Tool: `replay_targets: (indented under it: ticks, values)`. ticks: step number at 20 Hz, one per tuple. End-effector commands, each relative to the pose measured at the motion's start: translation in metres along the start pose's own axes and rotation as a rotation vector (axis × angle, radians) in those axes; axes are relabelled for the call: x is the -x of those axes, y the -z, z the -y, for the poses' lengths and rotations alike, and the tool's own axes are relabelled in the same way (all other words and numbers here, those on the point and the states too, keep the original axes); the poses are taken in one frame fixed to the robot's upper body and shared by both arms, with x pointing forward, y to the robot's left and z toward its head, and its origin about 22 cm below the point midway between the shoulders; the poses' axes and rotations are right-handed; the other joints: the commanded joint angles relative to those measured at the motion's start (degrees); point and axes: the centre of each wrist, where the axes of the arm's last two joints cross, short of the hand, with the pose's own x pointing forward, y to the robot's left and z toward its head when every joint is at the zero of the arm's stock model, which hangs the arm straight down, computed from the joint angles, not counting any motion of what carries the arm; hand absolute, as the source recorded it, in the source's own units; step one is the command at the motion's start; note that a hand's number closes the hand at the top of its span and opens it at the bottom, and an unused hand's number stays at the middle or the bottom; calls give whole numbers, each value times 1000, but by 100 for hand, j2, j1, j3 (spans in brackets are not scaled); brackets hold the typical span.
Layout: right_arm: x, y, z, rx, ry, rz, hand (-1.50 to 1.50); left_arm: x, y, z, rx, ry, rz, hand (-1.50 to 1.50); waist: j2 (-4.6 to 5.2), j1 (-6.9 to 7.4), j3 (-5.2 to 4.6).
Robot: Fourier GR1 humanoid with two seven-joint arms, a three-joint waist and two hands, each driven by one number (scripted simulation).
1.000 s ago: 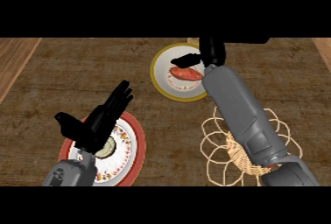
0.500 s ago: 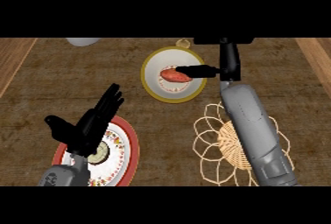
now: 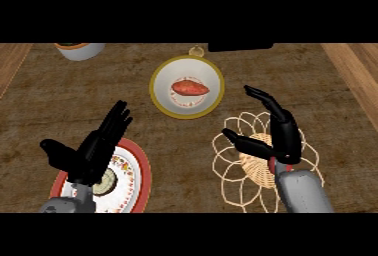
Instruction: Pick the sweet potato from the placemat and place it in the bowl
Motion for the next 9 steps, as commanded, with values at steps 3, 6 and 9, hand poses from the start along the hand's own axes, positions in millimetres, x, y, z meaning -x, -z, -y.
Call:
replay_targets:
  ticks: [3,6,9]
  values:
    - [-28,-119,33,-53,24,-17,150,2,-3,-11,-37,-11,10,0,14,-185,-3]
    - [-48,-188,45,-86,6,-90,150,1,-8,-14,-45,1,13,0,27,-144,-3]
    - [-71,-255,48,-179,46,-144,150,-2,-7,-2,-4,-7,26,0,61,-24,4]
